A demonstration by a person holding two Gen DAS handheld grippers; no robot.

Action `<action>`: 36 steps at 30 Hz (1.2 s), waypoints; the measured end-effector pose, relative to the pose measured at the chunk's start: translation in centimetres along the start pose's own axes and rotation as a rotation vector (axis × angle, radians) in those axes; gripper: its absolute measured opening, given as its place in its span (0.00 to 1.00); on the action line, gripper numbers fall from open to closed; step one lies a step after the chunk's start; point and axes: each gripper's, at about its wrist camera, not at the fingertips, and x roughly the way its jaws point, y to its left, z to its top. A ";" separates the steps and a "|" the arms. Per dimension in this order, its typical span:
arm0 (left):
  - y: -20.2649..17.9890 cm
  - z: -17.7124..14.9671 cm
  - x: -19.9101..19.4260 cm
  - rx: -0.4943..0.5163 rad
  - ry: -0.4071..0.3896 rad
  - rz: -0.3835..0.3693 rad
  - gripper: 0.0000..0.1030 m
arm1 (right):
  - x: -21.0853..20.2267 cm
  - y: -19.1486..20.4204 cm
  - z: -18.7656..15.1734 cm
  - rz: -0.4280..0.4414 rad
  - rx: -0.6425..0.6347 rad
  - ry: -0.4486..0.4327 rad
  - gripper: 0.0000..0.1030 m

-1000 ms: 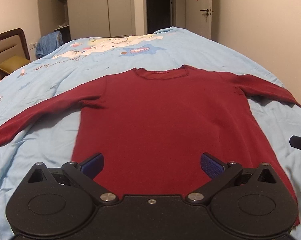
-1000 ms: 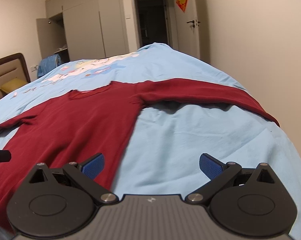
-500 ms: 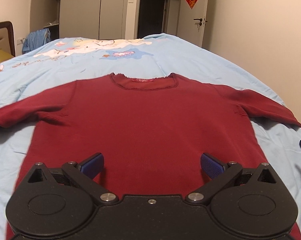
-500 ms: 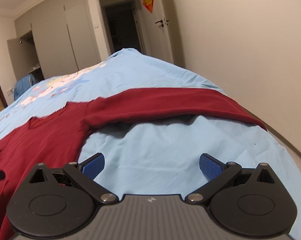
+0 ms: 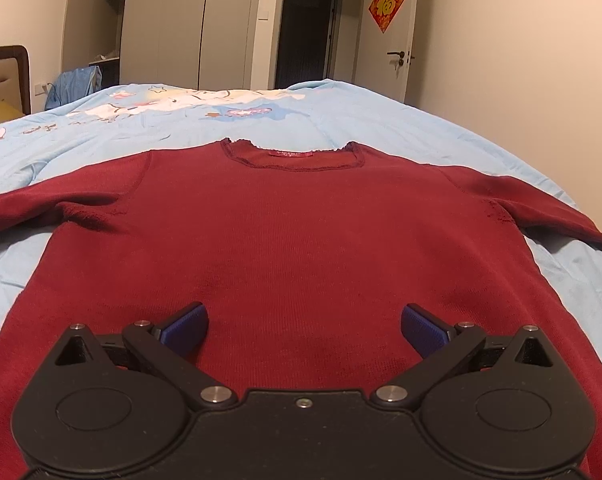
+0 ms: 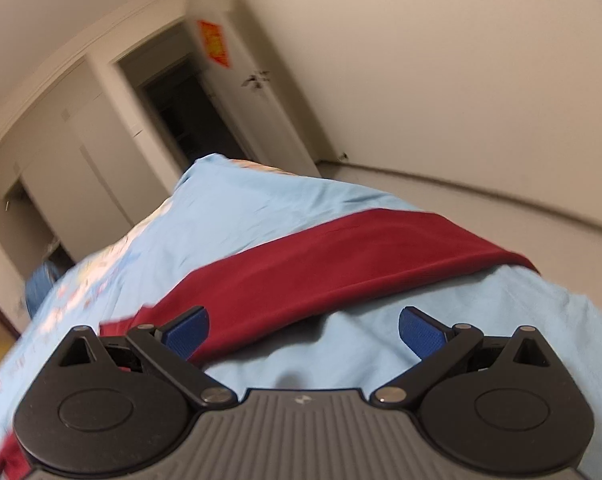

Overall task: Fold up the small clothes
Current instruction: 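Move the right tool toward the sweater's sleeve end and close on the cuff, then fold the held sleeve across the sweater body with the right tool and release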

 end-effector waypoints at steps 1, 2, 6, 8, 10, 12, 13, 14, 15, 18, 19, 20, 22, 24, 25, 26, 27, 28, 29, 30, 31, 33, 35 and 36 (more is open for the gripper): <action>0.1 0.0 0.0 -0.006 0.000 -0.004 0.99 | 0.5 -0.8 0.4 -0.004 0.044 0.004 1.00; 0.1 0.0 0.0 -0.009 -0.001 -0.007 0.99 | 0.9 -1.5 0.8 -0.010 0.090 0.007 1.00; 0.2 -0.1 0.1 -0.010 -0.003 -0.008 1.00 | 2.4 -4.0 2.0 -0.039 0.215 -0.010 1.00; 0.2 -0.2 0.1 -0.006 -0.004 -0.005 0.99 | 3.3 -4.9 2.6 -0.051 0.256 -0.015 1.00; 0.2 -0.3 0.1 -0.002 -0.005 -0.003 0.99 | 3.9 -5.4 3.0 -0.072 0.301 -0.030 1.00; 0.1 -0.3 0.1 -0.001 -0.007 -0.002 1.00 | 4.5 -5.9 3.3 -0.090 0.341 -0.054 1.00; 0.1 -0.3 0.1 -0.001 -0.007 -0.002 1.00 | 4.7 -6.1 3.3 -0.103 0.355 -0.068 0.98; 0.1 -0.3 0.1 -0.001 -0.007 -0.002 0.99 | 4.8 -6.1 3.3 -0.125 0.365 -0.078 0.95; 0.1 -0.3 0.1 -0.001 -0.008 -0.002 0.99 | 5.0 -6.1 3.3 -0.150 0.370 -0.085 0.87; 0.1 -0.3 0.1 -0.001 -0.007 -0.002 0.99 | 5.4 -6.1 3.2 -0.218 0.378 -0.105 0.57; 0.1 -0.3 0.1 -0.002 -0.007 -0.003 0.99 | 5.6 -6.0 3.1 -0.239 0.377 -0.108 0.44; 0.0 -0.3 0.1 -0.002 -0.007 -0.002 1.00 | 5.7 -6.0 3.1 -0.261 0.375 -0.109 0.37; 0.1 -0.2 0.0 -0.007 -0.005 -0.006 0.99 | 6.0 -5.8 3.1 -0.291 0.358 -0.117 0.18; 0.3 0.5 -0.3 -0.030 -0.002 -0.020 0.99 | 5.9 -5.1 3.3 -0.303 0.318 -0.129 0.12; 0.7 0.9 -0.6 -0.053 -0.011 -0.033 0.99 | 5.9 -4.5 3.5 -0.307 0.288 -0.138 0.09; 1.1 1.4 -1.0 -0.078 -0.023 -0.043 0.99 | 5.9 -3.9 3.8 -0.308 0.247 -0.151 0.09; 1.5 2.0 -1.3 -0.101 -0.029 -0.042 0.99 | 5.9 -3.0 4.1 -0.311 0.196 -0.164 0.08; 1.9 2.7 -1.5 -0.120 -0.030 -0.033 0.99 | 5.7 -1.9 4.4 -0.312 0.136 -0.183 0.08; 2.3 3.3 -1.8 -0.137 -0.032 -0.024 0.99 | 5.7 -0.6 4.7 -0.311 0.069 -0.207 0.08; 2.7 3.9 -2.0 -0.151 -0.033 -0.015 0.99 | 5.6 0.9 5.0 -0.307 -0.005 -0.231 0.08; 3.2 4.5 -2.3 -0.163 -0.036 -0.008 0.99 | 5.7 2.5 5.1 -0.300 -0.081 -0.253 0.08; 4.0 5.3 -2.9 -0.177 -0.051 0.004 0.99 | 5.9 6.1 5.2 -0.269 -0.239 -0.288 0.08; 4.8 5.9 -3.5 -0.182 -0.061 0.021 0.99 | 6.3 9.8 4.9 -0.230 -0.385 -0.310 0.08; 5.0 6.0 -3.8 -0.181 -0.065 0.029 0.99 | 6.5 11.7 4.5 -0.202 -0.454 -0.317 0.08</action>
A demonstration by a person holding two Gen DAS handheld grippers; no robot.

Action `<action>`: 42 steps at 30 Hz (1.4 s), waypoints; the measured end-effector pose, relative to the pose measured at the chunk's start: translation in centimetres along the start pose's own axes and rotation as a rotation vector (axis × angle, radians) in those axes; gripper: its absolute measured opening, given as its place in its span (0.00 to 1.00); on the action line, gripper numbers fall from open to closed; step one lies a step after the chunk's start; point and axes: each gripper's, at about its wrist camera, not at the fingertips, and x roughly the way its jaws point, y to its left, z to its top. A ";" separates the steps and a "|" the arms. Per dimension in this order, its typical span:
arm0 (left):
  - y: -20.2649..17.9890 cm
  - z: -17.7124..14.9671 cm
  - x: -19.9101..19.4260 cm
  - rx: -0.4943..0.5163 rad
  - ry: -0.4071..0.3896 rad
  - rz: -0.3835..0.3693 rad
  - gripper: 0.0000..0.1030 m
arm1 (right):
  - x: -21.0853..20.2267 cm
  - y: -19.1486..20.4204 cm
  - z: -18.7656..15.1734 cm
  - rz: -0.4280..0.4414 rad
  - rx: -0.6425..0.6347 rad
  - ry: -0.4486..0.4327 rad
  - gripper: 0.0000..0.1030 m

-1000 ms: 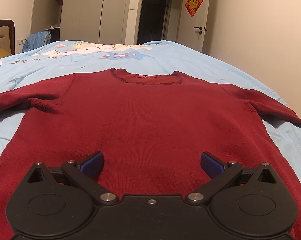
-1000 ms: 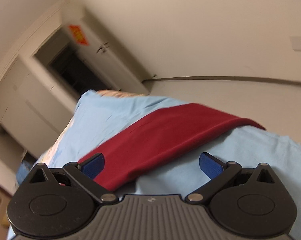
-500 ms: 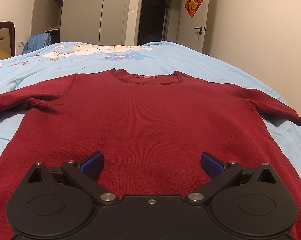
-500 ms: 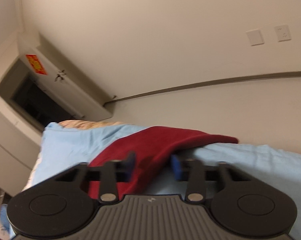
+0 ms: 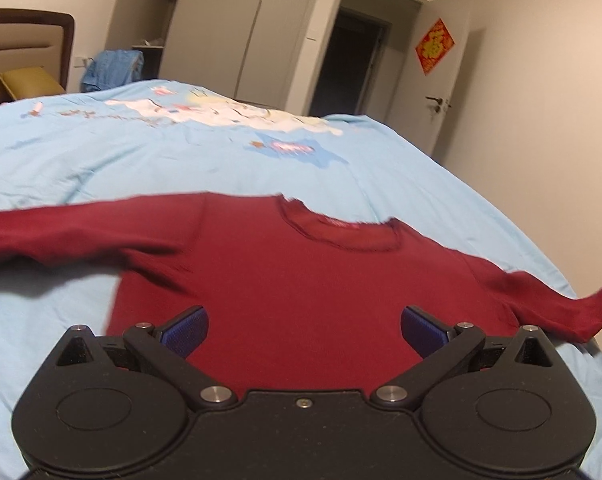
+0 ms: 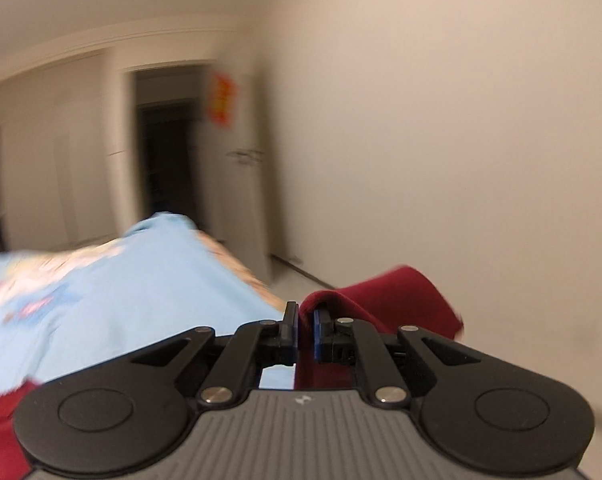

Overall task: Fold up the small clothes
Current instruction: 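Fold the held sleeve across the sweater body with the right tool and release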

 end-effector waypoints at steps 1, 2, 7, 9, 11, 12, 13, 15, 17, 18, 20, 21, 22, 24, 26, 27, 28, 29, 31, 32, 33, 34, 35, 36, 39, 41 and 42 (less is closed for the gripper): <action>0.3 0.2 -0.3 0.000 -0.006 0.006 0.99 | -0.1 1.9 0.5 0.033 -0.059 -0.021 0.08; 0.6 0.3 -0.6 -0.001 -0.012 0.011 0.99 | -0.3 4.0 0.9 0.066 -0.119 -0.041 0.08; 2.3 0.7 -1.9 -0.029 -0.030 0.022 0.99 | -1.6 14.6 1.0 0.249 -0.375 -0.117 0.07; 3.1 0.8 -2.3 -0.038 -0.037 0.035 0.99 | -2.3 18.7 0.5 0.322 -0.446 -0.139 0.07; 4.0 0.8 -2.7 -0.049 -0.042 0.051 0.99 | -3.3 22.5 -0.6 0.398 -0.494 -0.144 0.07; 4.4 0.8 -2.9 -0.057 -0.044 0.060 0.99 | -3.6 24.2 -1.2 0.438 -0.513 -0.140 0.07; 4.9 0.8 -3.1 -0.065 -0.047 0.069 0.99 | -4.4 26.1 -1.8 0.475 -0.535 -0.136 0.07; 6.0 0.8 -3.5 -0.081 -0.054 0.088 0.99 | -5.2 29.1 -3.4 0.544 -0.588 -0.123 0.07; 7.0 0.8 -3.9 -0.095 -0.060 0.108 0.99 | -7.2 31.9 -5.5 0.601 -0.655 -0.116 0.07; 7.5 0.7 -4.1 -0.102 -0.062 0.119 0.99 | -8.0 33.0 -6.6 0.629 -0.688 -0.110 0.07; 8.5 0.6 -4.4 -0.117 -0.067 0.137 0.99 | -9.0 34.5 -8.9 0.676 -0.756 -0.100 0.07; 9.0 0.6 -4.5 -0.125 -0.067 0.144 0.99 | -9.9 35.0 -10.2 0.697 -0.794 -0.099 0.07; 9.5 0.6 -4.6 -0.134 -0.066 0.151 0.99 | -10.3 35.5 -11.1 0.714 -0.832 -0.099 0.07; 10.3 0.4 -4.5 -0.154 -0.062 0.161 0.99 | -11.0 35.8 -12.8 0.741 -0.904 -0.102 0.07; 10.8 0.3 -4.4 -0.174 -0.059 0.162 0.99 | -12.1 36.3 -14.3 0.764 -0.961 -0.104 0.07; 10.9 0.3 -4.3 -0.184 -0.057 0.157 0.99 | -13.7 35.7 -15.3 0.778 -0.988 -0.108 0.07; 11.1 0.2 -4.2 -0.192 -0.054 0.151 0.99 | -14.5 35.0 -16.0 0.794 -1.014 -0.114 0.07; 11.2 0.2 -4.0 -0.198 -0.049 0.143 0.99 | -14.9 35.0 -16.4 0.808 -1.038 -0.122 0.07; 11.1 0.1 -3.7 -0.203 -0.043 0.125 0.99 | -16.0 33.9 -17.3 0.837 -1.090 -0.141 0.07; 10.9 0.0 -3.4 -0.204 -0.038 0.114 0.99 | -16.5 33.7 -17.8 0.848 -1.118 -0.155 0.07; 10.8 -0.1 -3.1 -0.207 -0.034 0.101 0.99 | -16.9 33.6 -18.2 0.854 -1.149 -0.172 0.07; 10.7 -0.1 -2.9 -0.210 -0.029 0.087 0.99 | -17.1 33.2 -18.7 0.858 -1.182 -0.187 0.07; 10.5 -0.1 -2.6 -0.214 -0.023 0.073 0.99 | -17.4 33.1 -19.1 0.860 -1.218 -0.202 0.08; 10.3 -0.2 -2.3 -0.217 -0.015 0.060 0.99 | -17.7 33.0 -19.6 0.863 -1.252 -0.220 0.08; 9.6 -0.2 -1.4 -0.211 0.011 0.032 0.99 | -18.6 33.1 -21.0 0.853 -1.339 -0.278 0.14; 9.1 -0.1 -0.8 -0.190 0.024 0.015 0.99 | -18.9 33.1 -21.1 0.860 -1.342 -0.281 0.24; 8.7 0.1 -0.5 -0.173 0.029 0.005 0.99 | -19.0 33.1 -20.9 0.866 -1.334 -0.272 0.28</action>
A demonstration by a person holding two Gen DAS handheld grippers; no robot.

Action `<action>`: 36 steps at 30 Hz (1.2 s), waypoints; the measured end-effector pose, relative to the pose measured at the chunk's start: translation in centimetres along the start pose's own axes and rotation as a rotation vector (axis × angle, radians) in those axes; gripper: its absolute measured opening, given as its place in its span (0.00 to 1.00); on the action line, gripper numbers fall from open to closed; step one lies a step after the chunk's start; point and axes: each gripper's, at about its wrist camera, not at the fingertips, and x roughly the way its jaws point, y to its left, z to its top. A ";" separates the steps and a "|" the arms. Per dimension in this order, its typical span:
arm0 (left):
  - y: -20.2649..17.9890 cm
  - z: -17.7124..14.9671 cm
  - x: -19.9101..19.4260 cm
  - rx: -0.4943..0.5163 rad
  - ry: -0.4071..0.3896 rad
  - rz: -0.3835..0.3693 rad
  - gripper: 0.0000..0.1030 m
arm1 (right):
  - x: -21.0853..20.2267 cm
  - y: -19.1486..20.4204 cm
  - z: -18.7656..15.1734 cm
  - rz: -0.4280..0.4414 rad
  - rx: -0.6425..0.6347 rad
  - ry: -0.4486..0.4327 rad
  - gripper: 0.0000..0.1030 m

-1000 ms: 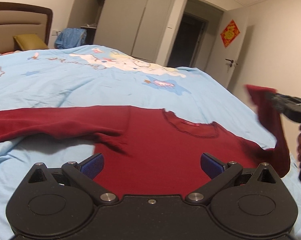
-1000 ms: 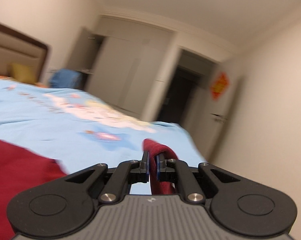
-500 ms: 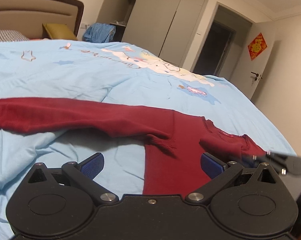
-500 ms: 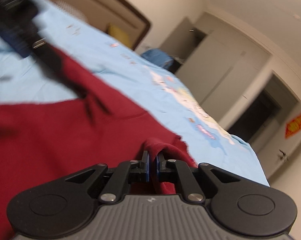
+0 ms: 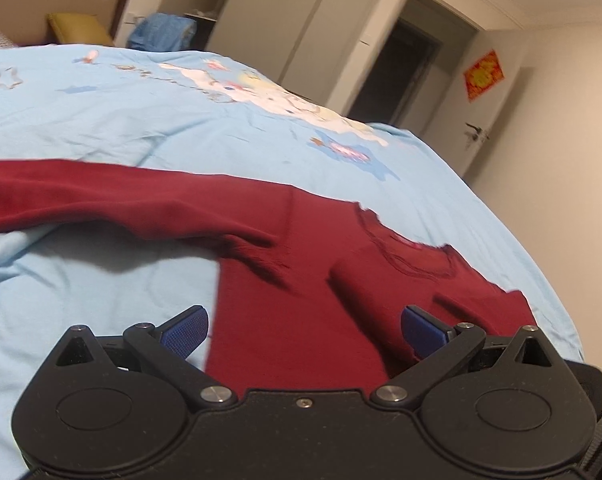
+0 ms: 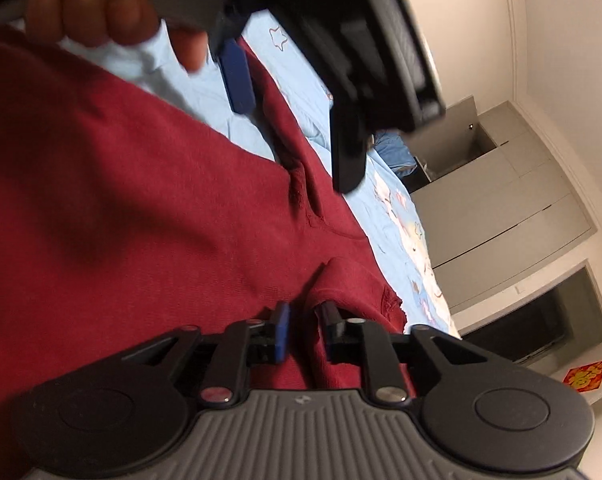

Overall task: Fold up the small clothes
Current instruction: 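Fold the held sleeve across the sweater body with the right tool and release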

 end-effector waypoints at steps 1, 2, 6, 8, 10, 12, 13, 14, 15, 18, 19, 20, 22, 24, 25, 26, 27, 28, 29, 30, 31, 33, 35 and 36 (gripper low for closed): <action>-0.4 0.1 0.3 0.021 0.006 -0.012 0.99 | -0.2 -0.3 0.1 0.002 0.013 -0.001 0.38; -0.8 0.3 0.7 0.045 0.016 -0.027 0.99 | -0.7 -0.6 -0.1 0.000 0.029 -0.003 0.42; -2.8 0.4 2.6 0.141 0.066 -0.079 0.99 | -2.3 -2.0 -1.3 -0.010 0.132 0.023 0.56; -4.0 0.2 3.7 0.195 0.072 -0.082 0.99 | -3.1 -2.6 -2.6 -0.038 0.192 0.052 0.60; -5.5 -0.2 4.8 0.255 0.071 -0.064 0.99 | -4.0 -3.2 -4.3 -0.078 0.256 0.091 0.65; -7.1 -0.5 5.7 0.322 0.069 -0.032 0.99 | -4.7 -3.9 -6.1 -0.128 0.326 0.140 0.65; -7.9 -0.6 6.3 0.352 0.063 -0.018 0.97 | -4.9 -4.3 -7.0 -0.160 0.356 0.170 0.65; -8.5 -0.7 6.7 0.376 0.055 -0.003 0.92 | -5.0 -4.7 -7.9 -0.193 0.385 0.198 0.65; -9.1 -0.7 7.2 0.395 0.052 0.016 0.86 | -5.2 -5.3 -9.0 -0.221 0.417 0.227 0.65; -10.2 -0.5 8.3 0.420 0.048 0.061 0.61 | -4.7 -6.8 -11.6 -0.288 0.485 0.322 0.62; -10.2 -0.4 8.5 0.416 0.044 0.075 0.53 | -4.6 -7.2 -12.4 -0.304 0.493 0.344 0.60; -10.2 -0.3 8.6 0.408 0.043 0.081 0.38 | -4.3 -7.6 -13.0 -0.315 0.496 0.366 0.58; -9.8 0.0 8.5 0.380 0.025 0.080 0.24 | -3.7 -8.0 -13.9 -0.326 0.487 0.397 0.53; -9.3 0.4 7.6 0.337 -0.037 0.062 0.09 | -2.5 -8.1 -14.4 -0.328 0.458 0.414 0.48; -8.9 0.5 6.9 0.308 -0.084 0.049 0.09 | -1.9 -8.1 -14.4 -0.327 0.442 0.419 0.44; -8.6 0.8 6.0 0.277 -0.138 0.031 0.09 | -1.3 -8.0 -14.6 -0.322 0.428 0.425 0.41; -8.0 1.0 5.2 0.242 -0.188 0.011 0.09 | -0.8 -8.0 -14.7 -0.316 0.419 0.428 0.40; -7.4 1.2 4.5 0.207 -0.228 -0.005 0.09 | -1.0 -7.9 -14.8 -0.313 0.415 0.428 0.38; -6.9 1.3 4.0 0.174 -0.256 -0.014 0.08 | -1.0 -7.8 -15.1 -0.310 0.416 0.426 0.34; -6.3 1.4 3.7 0.147 -0.271 -0.011 0.08 | -0.7 -7.8 -15.0 -0.306 0.421 0.421 0.31; -5.8 1.3 3.6 0.128 -0.274 -0.001 0.08 | -0.5 -7.9 -15.4 -0.302 0.427 0.415 0.21; -5.1 1.1 3.7 0.103 -0.258 0.025 0.01 | 0.5 -8.3 -15.6 -0.293 0.452 0.416 0.08; -4.4 0.5 3.7 0.087 -0.251 0.049 0.00 | -0.3 -9.0 -16.0 -0.302 0.533 0.419 0.06; -4.1 0.2 3.5 0.084 -0.251 0.058 0.00 | -1.1 -9.6 -16.2 -0.315 0.607 0.418 0.05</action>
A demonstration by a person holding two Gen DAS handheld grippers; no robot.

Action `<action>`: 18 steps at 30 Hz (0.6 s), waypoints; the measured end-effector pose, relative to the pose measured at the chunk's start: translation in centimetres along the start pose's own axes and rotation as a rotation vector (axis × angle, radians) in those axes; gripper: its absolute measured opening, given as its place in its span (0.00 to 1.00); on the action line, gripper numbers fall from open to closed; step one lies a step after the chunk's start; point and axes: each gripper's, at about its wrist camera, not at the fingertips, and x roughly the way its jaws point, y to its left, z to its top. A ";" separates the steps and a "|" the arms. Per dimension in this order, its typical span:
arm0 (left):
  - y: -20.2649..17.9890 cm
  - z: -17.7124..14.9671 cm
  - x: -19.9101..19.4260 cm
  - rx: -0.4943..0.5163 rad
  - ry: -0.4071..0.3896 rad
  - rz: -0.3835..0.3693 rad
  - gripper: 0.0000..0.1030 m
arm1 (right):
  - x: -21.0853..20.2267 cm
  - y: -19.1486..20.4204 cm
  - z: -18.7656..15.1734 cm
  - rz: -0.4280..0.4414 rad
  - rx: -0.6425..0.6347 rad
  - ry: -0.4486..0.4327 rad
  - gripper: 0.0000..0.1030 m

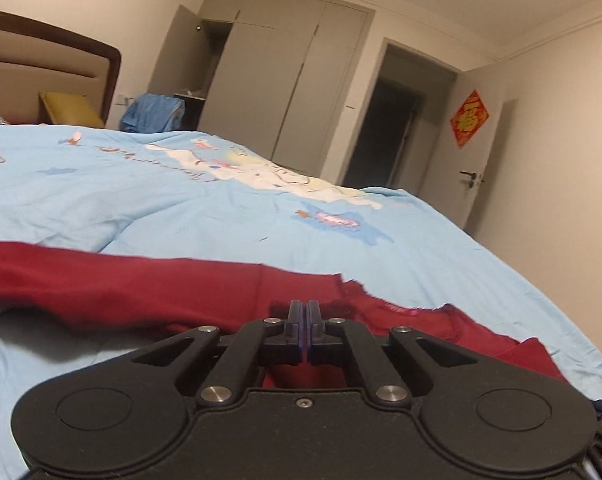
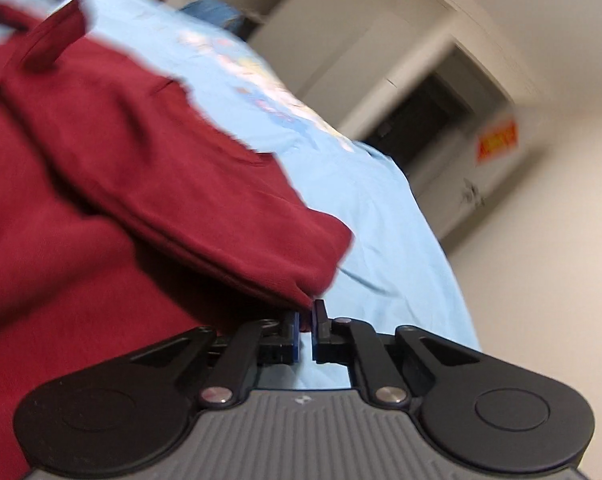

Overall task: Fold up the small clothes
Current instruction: 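Fold the held sleeve across the sweater body with the right tool and release, then grasp the other sleeve cuff with the left tool and lift it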

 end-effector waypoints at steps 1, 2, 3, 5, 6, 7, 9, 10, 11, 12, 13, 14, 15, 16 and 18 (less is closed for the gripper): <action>0.2 -0.3 -0.2 -0.002 0.006 0.006 0.00 | -0.3 -1.0 -0.1 0.008 0.094 0.014 0.05; 0.5 -0.5 -0.2 -0.004 0.020 0.011 0.00 | -0.7 -2.3 -0.3 0.035 0.203 0.035 0.05; 0.6 -0.8 -0.1 -0.005 0.037 0.018 0.00 | -0.7 -3.3 -0.7 0.068 0.308 0.058 0.05; 1.1 -1.6 0.2 -0.001 0.076 0.047 0.00 | -0.8 -4.6 -1.7 0.121 0.451 0.088 0.05; 1.2 -1.8 0.3 0.001 0.095 0.064 0.00 | -0.8 -4.9 -2.1 0.141 0.491 0.095 0.05; 1.4 -2.0 0.4 0.000 0.114 0.084 0.00 | -0.8 -4.9 -2.3 0.146 0.512 0.101 0.05; 2.0 -2.3 0.4 -0.012 0.143 0.123 0.00 | -0.5 -5.0 -2.4 0.138 0.527 0.104 0.04; 2.4 -2.4 0.3 -0.025 0.157 0.137 0.00 | -0.2 -5.0 -2.5 0.137 0.543 0.107 0.05; 2.9 -2.5 0.1 -0.042 0.169 0.145 0.00 | 0.0 -4.9 -2.6 0.139 0.563 0.111 0.05; 3.3 -2.7 0.1 -0.056 0.182 0.153 0.00 | 0.1 -4.9 -2.9 0.142 0.580 0.116 0.05; 3.7 -2.8 0.0 -0.065 0.195 0.159 0.00 | 0.5 -4.8 -2.9 0.145 0.591 0.122 0.05; 4.0 -2.9 0.0 -0.075 0.208 0.158 0.00 | 0.6 -4.7 -3.0 0.146 0.593 0.126 0.05; 4.4 -2.9 -0.1 -0.088 0.216 0.148 0.00 | 0.5 -4.5 -3.0 0.143 0.588 0.125 0.05; 4.6 -2.9 -0.3 -0.102 0.219 0.131 0.00 | 0.4 -4.3 -2.9 0.139 0.579 0.125 0.05; 5.0 -2.8 -0.8 -0.125 0.225 0.100 0.14 | 0.0 -4.2 -2.8 0.144 0.569 0.127 0.06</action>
